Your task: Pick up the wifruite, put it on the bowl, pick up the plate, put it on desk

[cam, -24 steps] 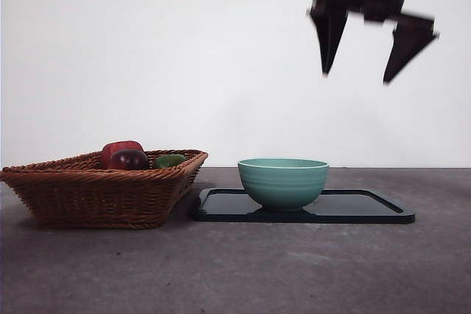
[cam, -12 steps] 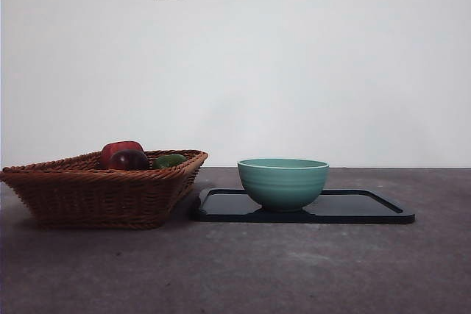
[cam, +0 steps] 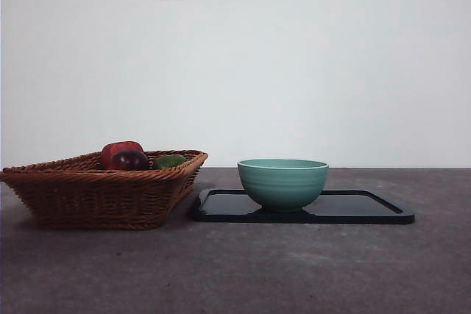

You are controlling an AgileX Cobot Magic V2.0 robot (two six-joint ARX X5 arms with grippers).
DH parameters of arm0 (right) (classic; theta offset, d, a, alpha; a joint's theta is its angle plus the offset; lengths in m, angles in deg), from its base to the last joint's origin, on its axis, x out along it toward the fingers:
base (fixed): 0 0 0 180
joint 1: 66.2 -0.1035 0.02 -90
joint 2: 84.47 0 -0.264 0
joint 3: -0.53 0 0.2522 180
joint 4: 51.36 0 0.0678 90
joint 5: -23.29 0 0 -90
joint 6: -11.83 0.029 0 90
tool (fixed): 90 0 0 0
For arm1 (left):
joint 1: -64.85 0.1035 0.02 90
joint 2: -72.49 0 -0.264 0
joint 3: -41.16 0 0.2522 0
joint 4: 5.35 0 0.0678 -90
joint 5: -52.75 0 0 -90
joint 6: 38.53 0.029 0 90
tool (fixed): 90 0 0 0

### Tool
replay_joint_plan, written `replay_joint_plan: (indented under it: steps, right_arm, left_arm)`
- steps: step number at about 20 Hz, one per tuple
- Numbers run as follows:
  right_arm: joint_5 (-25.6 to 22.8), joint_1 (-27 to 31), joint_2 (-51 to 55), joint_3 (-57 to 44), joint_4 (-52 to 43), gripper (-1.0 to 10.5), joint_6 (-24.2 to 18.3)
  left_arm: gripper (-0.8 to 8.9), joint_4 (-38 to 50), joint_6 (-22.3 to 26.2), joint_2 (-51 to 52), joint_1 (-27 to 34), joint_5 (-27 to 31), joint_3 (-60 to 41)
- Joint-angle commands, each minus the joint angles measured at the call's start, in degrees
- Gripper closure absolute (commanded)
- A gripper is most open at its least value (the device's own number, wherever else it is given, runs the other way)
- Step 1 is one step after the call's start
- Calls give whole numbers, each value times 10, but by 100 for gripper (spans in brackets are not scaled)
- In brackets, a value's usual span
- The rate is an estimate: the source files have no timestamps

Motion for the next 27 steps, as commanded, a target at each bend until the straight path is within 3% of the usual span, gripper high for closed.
replay_joint_plan:
  steps: [1, 7, 12, 23, 27]
  right_arm:
    - [0, -3, 2, 2, -5, 331, 14]
    - [15, -3, 1, 2, -21, 331, 17]
    - [15, -3, 1, 2, -37, 331, 16]
    - [15, -3, 1, 2, -37, 331, 16]
    - [15, -3, 1, 2, -37, 331, 16]
  left_arm:
    - [126, 5, 11, -2, -6, 8, 10]
    - [126, 6, 5, -3, -6, 41, 10]
    - [126, 16, -36, -41, -6, 60, 10]
    - [127, 179, -176, -308, 20, 64, 17]
    - [127, 163, -176, -418, 52, 52, 82]
